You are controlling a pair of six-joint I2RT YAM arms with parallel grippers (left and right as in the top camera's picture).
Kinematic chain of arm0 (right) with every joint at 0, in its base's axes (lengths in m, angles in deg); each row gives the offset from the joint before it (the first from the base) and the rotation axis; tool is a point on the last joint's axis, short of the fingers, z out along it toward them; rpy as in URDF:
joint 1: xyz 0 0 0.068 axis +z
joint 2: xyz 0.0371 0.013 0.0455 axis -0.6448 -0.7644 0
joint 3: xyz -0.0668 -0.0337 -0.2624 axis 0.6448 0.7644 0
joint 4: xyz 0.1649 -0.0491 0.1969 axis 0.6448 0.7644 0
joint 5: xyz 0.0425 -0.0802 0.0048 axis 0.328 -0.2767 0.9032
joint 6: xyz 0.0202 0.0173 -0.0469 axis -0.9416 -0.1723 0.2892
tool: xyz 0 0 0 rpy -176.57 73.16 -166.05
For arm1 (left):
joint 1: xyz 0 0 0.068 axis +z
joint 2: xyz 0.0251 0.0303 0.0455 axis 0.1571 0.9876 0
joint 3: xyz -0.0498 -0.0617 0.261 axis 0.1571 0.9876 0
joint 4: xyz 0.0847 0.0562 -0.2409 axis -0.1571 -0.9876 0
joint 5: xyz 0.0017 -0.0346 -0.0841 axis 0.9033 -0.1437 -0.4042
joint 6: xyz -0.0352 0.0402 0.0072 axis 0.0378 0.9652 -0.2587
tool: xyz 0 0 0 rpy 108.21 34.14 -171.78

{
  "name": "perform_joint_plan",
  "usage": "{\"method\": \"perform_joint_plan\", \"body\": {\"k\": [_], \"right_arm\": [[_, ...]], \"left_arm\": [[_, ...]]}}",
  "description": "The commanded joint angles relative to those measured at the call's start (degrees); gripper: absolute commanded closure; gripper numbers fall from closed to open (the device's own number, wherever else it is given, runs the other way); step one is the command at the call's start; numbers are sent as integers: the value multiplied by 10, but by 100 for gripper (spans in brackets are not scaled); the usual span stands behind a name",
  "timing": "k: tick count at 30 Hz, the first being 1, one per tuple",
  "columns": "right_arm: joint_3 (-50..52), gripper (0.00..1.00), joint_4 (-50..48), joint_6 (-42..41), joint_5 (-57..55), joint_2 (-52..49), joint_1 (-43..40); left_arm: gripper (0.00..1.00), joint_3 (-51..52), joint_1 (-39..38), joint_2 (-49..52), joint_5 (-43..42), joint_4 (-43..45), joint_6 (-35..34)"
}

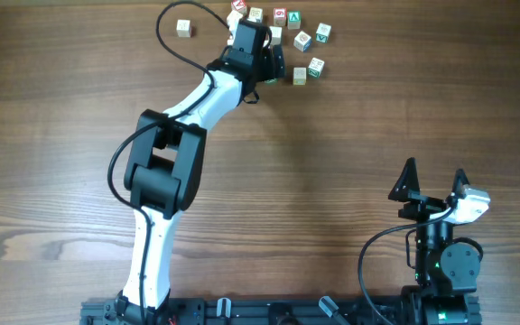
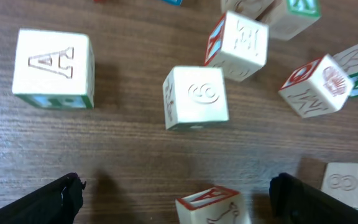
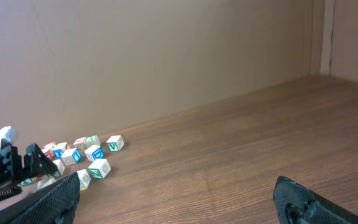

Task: Form a horizontal line
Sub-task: 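Reach the left gripper to the block cluster and grasp a picture block, then carry the block toward the table center and set it down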

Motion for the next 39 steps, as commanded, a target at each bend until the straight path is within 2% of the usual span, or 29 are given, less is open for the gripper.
{"method": "perform_joint_plan", "body": {"k": [1, 9, 18, 22, 26, 30, 31, 34, 39], "right_arm": [[0, 0, -1, -3, 6, 3, 3], [0, 0, -1, -3, 6, 3, 3], [0, 0, -1, -3, 6, 3, 3], [0, 0, -1, -3, 6, 3, 3], [0, 0, -1, -3, 6, 3, 3], [0, 0, -1, -3, 6, 3, 3], [0, 0, -1, -3, 6, 3, 3], [0, 0, -1, -3, 6, 3, 3], [0, 0, -1, -3, 6, 3, 3]], "left_arm": [[1, -9, -4, 11, 3, -6, -16], [5, -8, -26, 11, 4, -37, -16], [18, -8, -28, 11, 68, -71, -16], [43, -8, -27, 14, 68, -70, -16], [57, -8, -27, 21, 68, -69, -16], [77, -8, -27, 21, 68, -71, -7], [80, -8, -27, 17, 68, -71, 1], [79, -9, -27, -8, 65, -111, 4], [84, -9, -38, -89, 3, -266, 3]]}}
